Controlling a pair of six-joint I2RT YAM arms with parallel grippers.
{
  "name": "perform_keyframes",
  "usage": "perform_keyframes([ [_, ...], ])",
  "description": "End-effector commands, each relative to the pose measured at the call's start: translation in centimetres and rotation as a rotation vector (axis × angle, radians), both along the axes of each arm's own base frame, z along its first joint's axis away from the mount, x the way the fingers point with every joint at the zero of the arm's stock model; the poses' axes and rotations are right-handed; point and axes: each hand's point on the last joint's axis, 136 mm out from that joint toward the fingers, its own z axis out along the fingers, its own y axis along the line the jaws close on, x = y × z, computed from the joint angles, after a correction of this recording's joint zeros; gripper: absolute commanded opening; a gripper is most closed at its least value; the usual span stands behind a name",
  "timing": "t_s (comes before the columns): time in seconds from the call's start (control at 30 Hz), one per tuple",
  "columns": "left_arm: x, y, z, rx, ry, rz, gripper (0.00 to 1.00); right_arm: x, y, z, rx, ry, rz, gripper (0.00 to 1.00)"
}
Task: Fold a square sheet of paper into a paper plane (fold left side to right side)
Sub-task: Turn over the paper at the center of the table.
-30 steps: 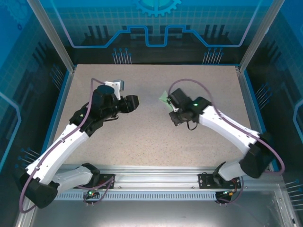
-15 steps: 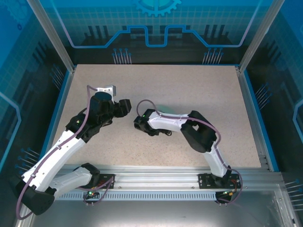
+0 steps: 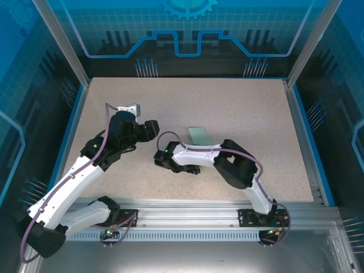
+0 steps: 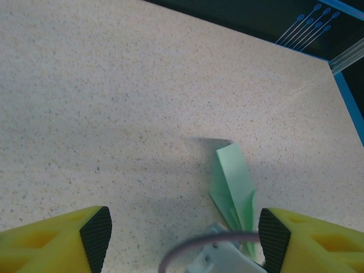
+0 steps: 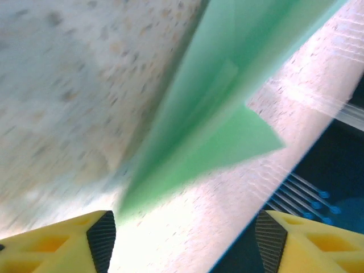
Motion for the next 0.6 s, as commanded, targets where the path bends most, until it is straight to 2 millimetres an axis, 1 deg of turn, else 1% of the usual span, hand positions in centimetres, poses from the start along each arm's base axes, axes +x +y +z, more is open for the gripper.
perform_keyframes([
  [0.0,0.2,-1.4,-2.3,-0.087,0.073,-0.011,0.76,-3.1,1.2,2.9,0.239,0.102,-0.030,0.81],
  [0.1,0.6,-3.4,-4.2,-0.154,0.133,-0.056,0.77,-4.5,1.3,5.5,0.405,0.129,-0.039,0.90],
  [0.17,1.1,-4.8,-5.3,-0.210,0.175,-0.079,0.77,-4.7,1.0,7.2,0.537,0.138,-0.063,0.93],
  [0.23,1.6,-6.8,-6.5,-0.282,0.215,-0.121,0.77,-4.5,0.6,8.5,0.691,0.160,-0.102,0.96],
  [0.3,2.1,-8.7,-7.8,-0.326,0.254,-0.161,0.76,-3.7,0.1,9.7,0.893,0.189,-0.168,0.97],
  [0.37,2.6,-10.4,-9.1,-0.337,0.289,-0.190,0.76,-3.0,-0.6,10.5,1.086,0.219,-0.228,0.97],
  [0.47,3.3,-12.9,-11.4,-0.345,0.352,-0.236,0.75,-1.1,-2.2,11.7,1.357,0.208,-0.304,0.99],
  [0.5,3.6,-13.7,-12.0,-0.350,0.369,-0.251,0.74,-0.4,-3.0,11.9,1.421,0.188,-0.329,0.99],
  [0.57,4.4,-14.9,-12.9,-0.356,0.387,-0.269,0.73,0.2,-4.1,11.7,1.510,0.202,-0.374,0.99],
])
